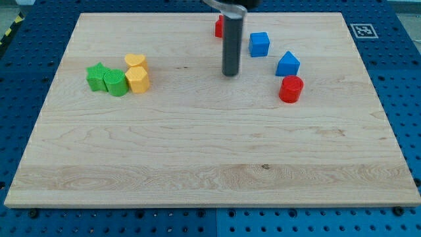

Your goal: Slide the red circle closer to blue cube

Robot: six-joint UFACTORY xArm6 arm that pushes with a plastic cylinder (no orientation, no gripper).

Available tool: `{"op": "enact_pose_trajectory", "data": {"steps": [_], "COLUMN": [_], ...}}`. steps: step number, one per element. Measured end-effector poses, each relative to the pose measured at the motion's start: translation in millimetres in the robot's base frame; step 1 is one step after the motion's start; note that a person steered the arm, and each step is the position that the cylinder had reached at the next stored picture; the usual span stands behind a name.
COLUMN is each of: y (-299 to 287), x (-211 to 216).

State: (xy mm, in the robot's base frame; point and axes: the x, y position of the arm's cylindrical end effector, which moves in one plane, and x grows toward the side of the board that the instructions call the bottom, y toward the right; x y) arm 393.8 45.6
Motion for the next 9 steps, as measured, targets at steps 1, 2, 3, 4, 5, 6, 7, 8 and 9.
{"op": "enact_pose_trajectory", "data": {"steps": [1, 2, 3, 4, 5, 6, 7, 8, 9], "y": [40, 105, 124, 124, 124, 117, 98, 69, 47], "x": [51, 89, 93, 91, 73, 55, 42, 28, 7]}}
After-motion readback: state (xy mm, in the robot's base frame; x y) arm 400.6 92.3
